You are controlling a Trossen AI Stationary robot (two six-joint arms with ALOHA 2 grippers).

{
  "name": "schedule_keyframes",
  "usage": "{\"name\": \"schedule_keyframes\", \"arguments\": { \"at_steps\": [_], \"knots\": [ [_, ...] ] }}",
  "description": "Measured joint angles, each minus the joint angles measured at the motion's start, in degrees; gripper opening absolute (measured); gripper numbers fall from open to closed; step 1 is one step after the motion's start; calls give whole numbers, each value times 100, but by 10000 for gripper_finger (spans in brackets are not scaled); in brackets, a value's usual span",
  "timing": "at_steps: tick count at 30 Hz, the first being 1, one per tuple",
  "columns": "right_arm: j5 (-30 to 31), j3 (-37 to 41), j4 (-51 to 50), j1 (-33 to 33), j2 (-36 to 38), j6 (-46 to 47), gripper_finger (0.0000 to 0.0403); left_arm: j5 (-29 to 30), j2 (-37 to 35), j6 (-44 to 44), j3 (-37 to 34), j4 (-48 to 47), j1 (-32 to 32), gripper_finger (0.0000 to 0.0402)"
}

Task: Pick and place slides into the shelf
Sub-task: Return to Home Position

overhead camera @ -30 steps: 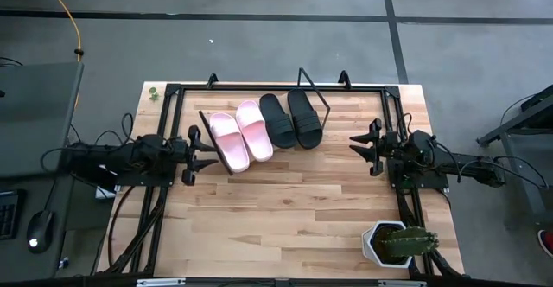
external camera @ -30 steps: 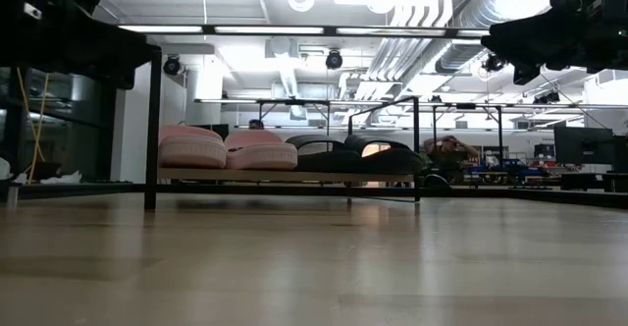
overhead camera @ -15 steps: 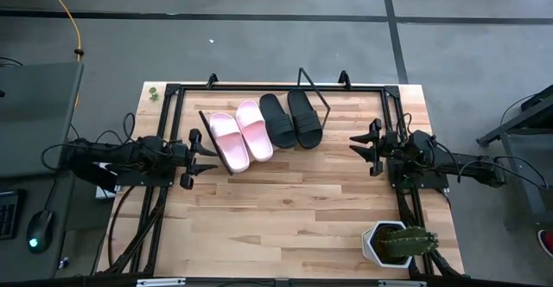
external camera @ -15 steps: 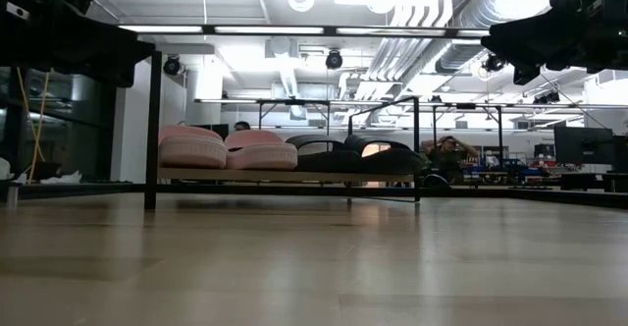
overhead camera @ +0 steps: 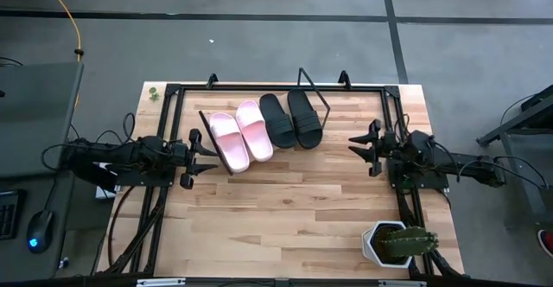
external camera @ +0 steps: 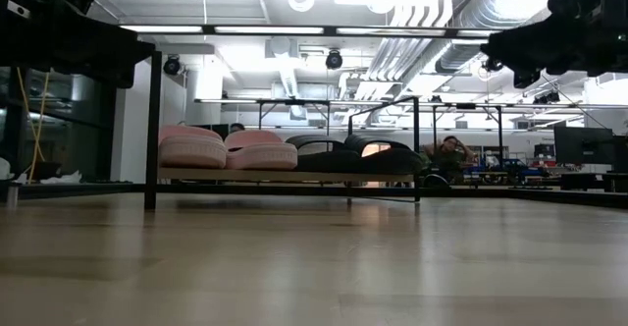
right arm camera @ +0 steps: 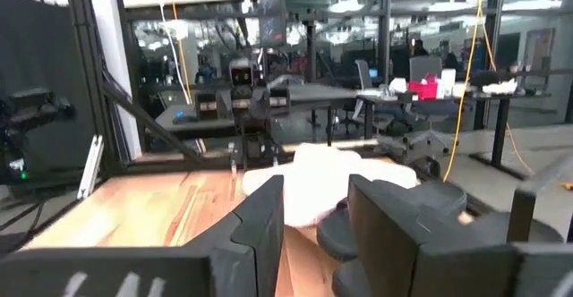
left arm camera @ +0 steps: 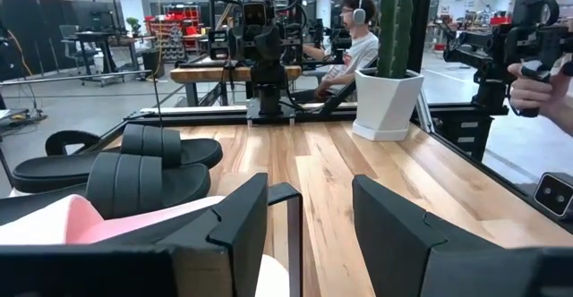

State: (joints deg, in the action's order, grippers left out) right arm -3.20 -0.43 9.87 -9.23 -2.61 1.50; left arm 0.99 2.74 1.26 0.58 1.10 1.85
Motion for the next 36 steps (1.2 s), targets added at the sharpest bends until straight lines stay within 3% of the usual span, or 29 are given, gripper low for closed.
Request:
{"name": "schedule_keyframes", "arguments": {
  "at_steps": [5,14,36],
  "knots": [
    [0,0,-355,1,0,-184,117,7,0,-1,0,1,0,150],
    [-192,0,-109,1,2,-428,117,8,0,-2,0,2,0,150],
    [422,0,-761,0,0,-299,117,9,0,-4,0,2,0,150]
  ]
}}
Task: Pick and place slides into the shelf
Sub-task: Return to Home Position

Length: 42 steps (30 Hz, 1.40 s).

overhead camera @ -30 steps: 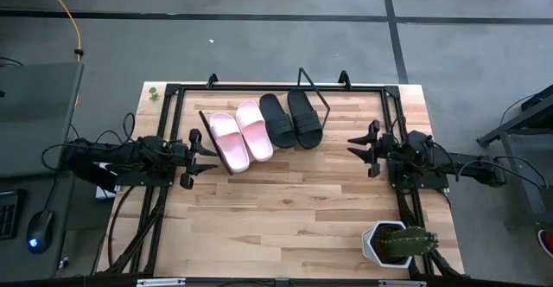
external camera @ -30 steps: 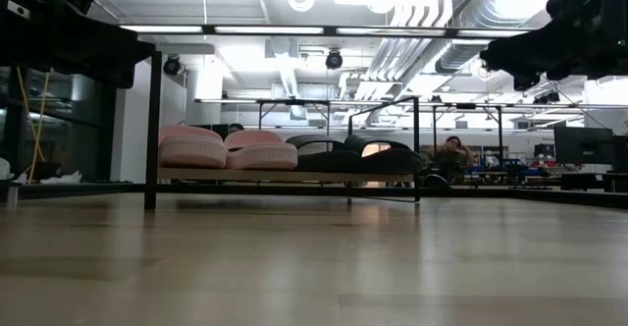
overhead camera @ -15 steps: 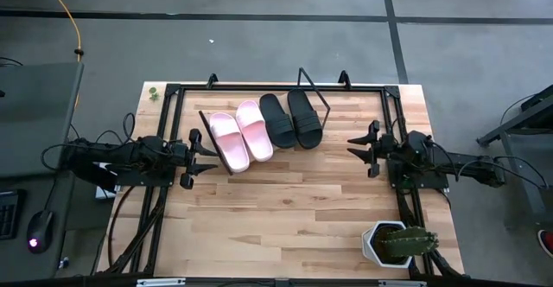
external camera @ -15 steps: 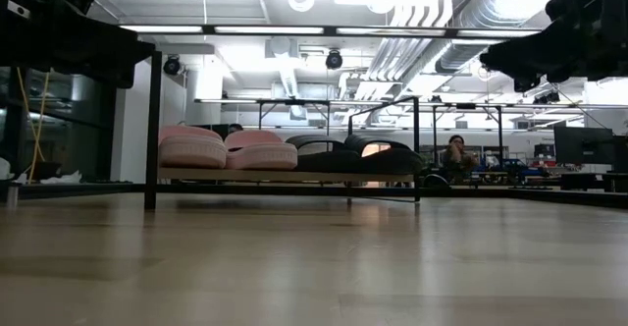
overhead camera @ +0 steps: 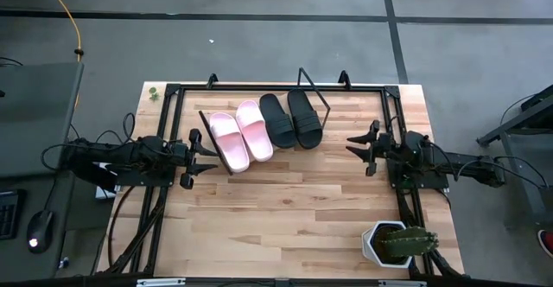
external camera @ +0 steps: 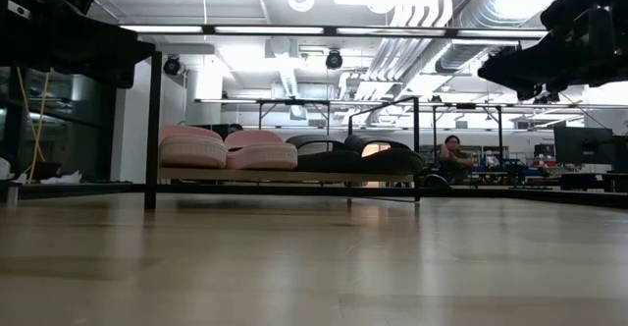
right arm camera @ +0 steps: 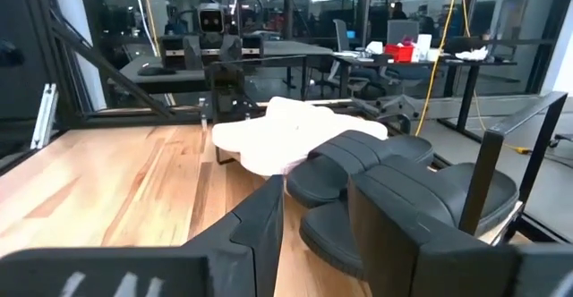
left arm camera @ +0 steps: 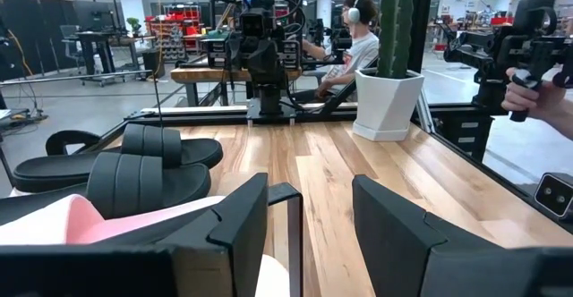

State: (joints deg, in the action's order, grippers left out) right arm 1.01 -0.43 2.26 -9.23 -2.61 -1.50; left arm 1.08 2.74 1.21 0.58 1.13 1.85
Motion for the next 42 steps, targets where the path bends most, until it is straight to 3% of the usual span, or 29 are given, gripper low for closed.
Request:
{"name": "schedule_keyframes", "arguments": {
  "at_steps": [42],
  "knots": [
    [-14,-2,-120,0,0,0,117,0,0,-2,-1,0,0,150]
  ]
}}
